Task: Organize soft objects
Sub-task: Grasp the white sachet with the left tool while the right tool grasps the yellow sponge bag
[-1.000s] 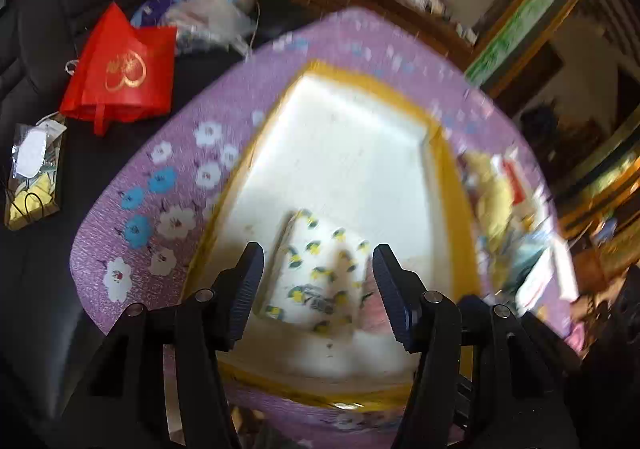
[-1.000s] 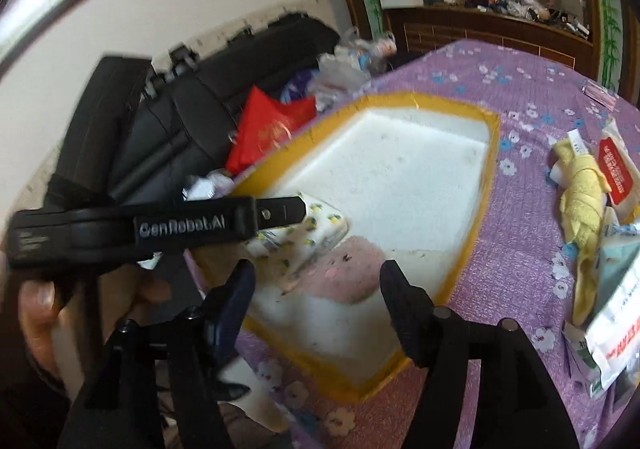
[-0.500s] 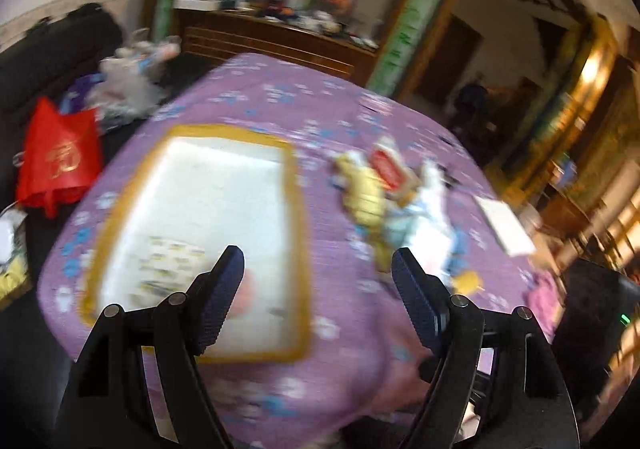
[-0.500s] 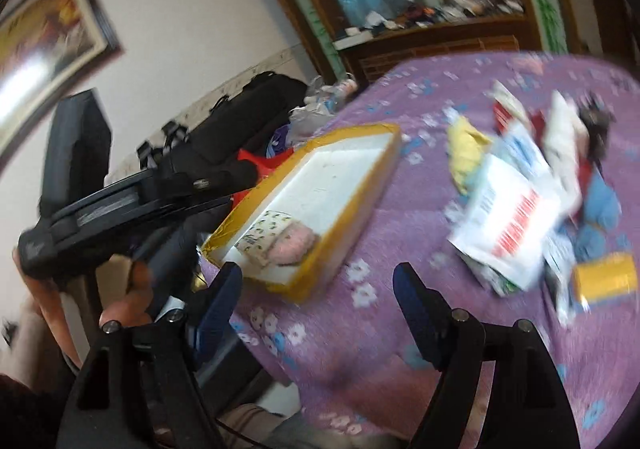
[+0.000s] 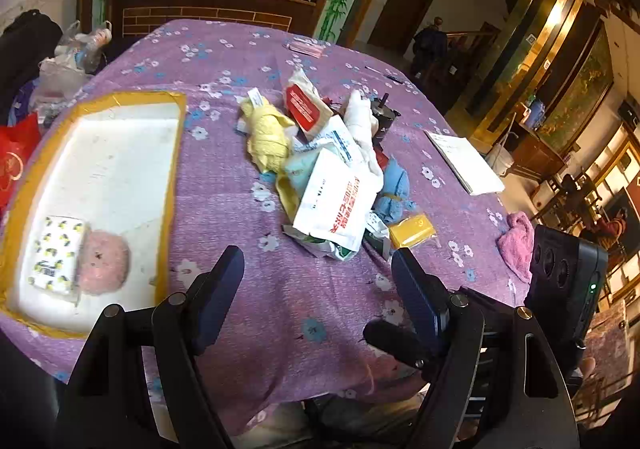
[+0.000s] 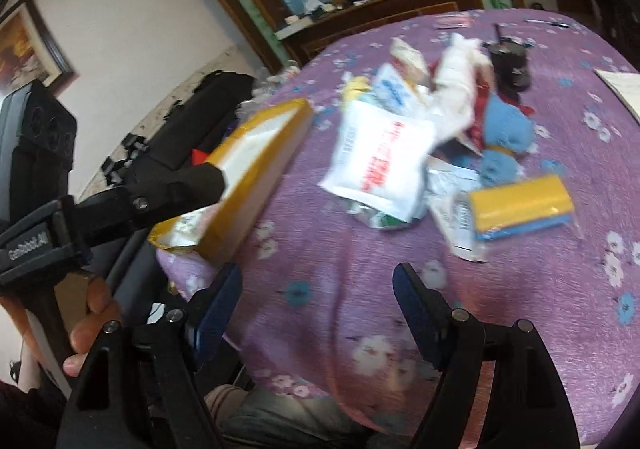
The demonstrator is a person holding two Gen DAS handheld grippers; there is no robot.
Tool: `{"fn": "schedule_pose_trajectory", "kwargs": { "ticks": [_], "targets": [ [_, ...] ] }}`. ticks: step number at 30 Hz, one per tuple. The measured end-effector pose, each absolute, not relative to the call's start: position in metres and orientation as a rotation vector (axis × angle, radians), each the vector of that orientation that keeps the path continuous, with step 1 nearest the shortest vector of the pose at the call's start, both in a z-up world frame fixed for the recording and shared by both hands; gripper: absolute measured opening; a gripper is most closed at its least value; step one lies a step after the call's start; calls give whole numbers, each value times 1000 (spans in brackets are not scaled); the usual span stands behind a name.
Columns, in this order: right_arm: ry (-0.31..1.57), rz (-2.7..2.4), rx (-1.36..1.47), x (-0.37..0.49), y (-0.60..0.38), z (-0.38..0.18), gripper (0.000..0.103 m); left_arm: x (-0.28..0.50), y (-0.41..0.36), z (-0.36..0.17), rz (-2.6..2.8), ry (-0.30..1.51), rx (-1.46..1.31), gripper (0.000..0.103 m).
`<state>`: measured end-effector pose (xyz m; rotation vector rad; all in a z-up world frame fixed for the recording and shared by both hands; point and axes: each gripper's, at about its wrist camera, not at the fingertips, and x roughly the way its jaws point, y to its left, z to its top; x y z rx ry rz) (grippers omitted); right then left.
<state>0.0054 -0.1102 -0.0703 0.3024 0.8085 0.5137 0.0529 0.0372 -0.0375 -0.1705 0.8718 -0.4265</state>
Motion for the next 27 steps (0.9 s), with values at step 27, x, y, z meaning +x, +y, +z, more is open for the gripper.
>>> {"fn": "schedule_pose_trajectory", "kwargs": {
  "ticks": [27],
  "targets": [
    [823,491,382,17,-158,-76,78,102,25,-70,-448,930,-210,77]
  ]
}}
